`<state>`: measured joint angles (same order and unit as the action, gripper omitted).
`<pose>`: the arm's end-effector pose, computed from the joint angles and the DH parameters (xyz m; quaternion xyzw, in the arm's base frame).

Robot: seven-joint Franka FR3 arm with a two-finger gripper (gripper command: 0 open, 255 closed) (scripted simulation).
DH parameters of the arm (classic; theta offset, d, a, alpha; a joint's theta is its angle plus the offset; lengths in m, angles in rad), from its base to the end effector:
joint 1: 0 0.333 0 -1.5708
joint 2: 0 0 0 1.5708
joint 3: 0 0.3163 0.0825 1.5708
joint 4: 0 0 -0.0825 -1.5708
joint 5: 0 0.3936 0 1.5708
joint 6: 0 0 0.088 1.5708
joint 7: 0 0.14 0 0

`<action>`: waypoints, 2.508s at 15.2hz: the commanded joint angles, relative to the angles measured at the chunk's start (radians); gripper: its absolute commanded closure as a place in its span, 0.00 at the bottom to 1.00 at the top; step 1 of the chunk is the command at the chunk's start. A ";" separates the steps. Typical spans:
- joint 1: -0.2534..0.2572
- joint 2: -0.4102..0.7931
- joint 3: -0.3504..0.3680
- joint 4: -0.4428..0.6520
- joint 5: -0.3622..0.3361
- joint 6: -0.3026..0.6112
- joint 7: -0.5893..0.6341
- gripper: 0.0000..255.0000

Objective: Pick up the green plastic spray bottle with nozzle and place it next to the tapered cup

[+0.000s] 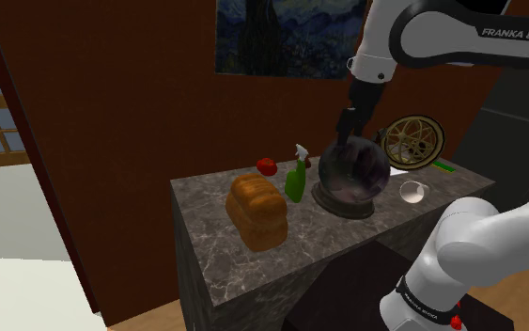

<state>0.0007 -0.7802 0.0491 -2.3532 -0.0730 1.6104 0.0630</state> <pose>0.3231 0.0094 0.5612 0.9983 -0.0126 0.0210 0.0528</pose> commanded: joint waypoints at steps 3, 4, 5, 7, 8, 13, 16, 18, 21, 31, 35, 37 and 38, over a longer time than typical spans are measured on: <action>-0.017 0.065 -0.019 0.012 -0.003 0.049 0.005 0.00; -0.024 0.099 -0.028 0.019 -0.004 0.072 0.007 0.00; -0.032 0.133 -0.037 0.028 -0.005 0.095 0.009 0.00; -0.046 0.202 -0.056 0.049 -0.005 0.138 0.013 0.00; -0.052 0.237 -0.066 0.061 -0.005 0.158 0.015 0.00; -0.082 0.416 -0.112 0.138 0.008 0.246 0.018 0.00; -0.098 0.525 -0.139 0.197 0.023 0.288 0.016 0.00; -0.108 0.599 -0.157 0.241 0.038 0.311 0.013 0.00; -0.125 0.710 -0.181 0.314 0.064 0.337 0.006 0.00; -0.134 0.787 -0.191 0.278 0.083 0.445 -0.001 0.00; -0.134 0.787 -0.191 0.278 0.083 0.445 -0.001 0.00; -0.134 0.787 -0.191 0.278 0.083 0.445 -0.001 0.00; -0.134 0.787 -0.191 0.278 0.083 0.445 -0.001 0.00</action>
<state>-0.1329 0.0068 -0.1419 -2.0755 0.0100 2.0556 0.0619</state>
